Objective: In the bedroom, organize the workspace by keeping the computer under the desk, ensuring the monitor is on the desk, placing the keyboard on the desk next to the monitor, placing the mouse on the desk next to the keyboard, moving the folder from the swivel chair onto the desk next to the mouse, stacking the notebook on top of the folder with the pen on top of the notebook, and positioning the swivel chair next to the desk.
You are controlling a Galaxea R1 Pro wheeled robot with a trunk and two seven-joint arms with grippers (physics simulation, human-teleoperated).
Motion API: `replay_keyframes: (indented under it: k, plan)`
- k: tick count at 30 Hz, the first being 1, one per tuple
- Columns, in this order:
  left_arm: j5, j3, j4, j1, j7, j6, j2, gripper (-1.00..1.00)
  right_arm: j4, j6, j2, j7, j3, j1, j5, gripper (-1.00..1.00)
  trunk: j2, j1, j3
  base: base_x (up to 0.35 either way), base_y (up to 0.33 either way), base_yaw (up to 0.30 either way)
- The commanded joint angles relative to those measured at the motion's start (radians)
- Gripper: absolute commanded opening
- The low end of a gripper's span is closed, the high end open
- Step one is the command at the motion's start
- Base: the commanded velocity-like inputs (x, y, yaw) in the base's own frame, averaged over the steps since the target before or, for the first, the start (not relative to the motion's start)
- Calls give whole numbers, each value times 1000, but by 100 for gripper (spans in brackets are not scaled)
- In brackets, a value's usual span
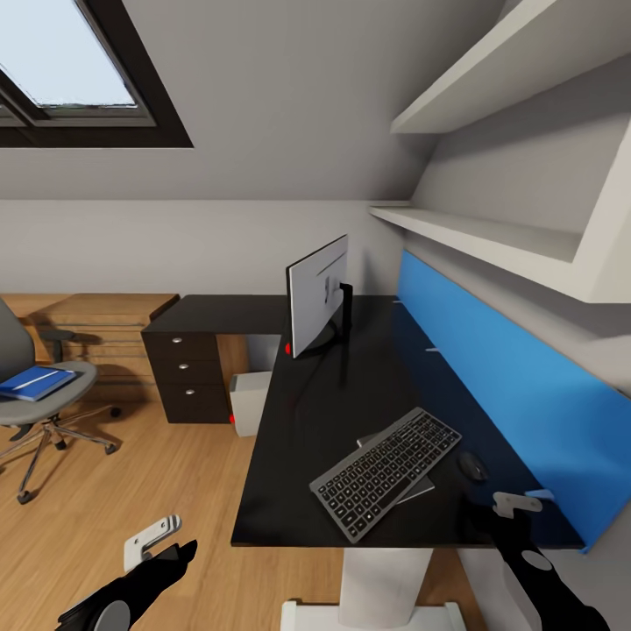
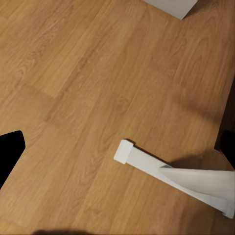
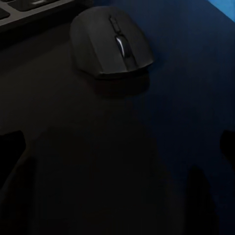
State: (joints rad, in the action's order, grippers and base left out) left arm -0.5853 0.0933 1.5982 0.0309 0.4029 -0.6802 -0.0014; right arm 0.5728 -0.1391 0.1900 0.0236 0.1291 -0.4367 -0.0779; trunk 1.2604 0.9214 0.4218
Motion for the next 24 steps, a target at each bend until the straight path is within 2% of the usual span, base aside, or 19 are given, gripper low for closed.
replay_keyframes:
  k: [1, 7, 24]
  plan:
    - [-11, 0, 2, 0, 9, -2, 0, 100, -1, -4, 0, 2, -2, 0, -8, 100, 1, 0, 1, 16, -3, 0]
    - [-11, 0, 2, 0, 8, -2, 0, 100, -1, -4, 0, 2, -2, 0, -8, 100, 1, 0, 1, 139, -1, 0]
    - [-11, 0, 2, 0, 9, -2, 0, 100, -1, -4, 0, 1, -2, 0, -8, 100, 1, 0, 1, 62, 0, 0]
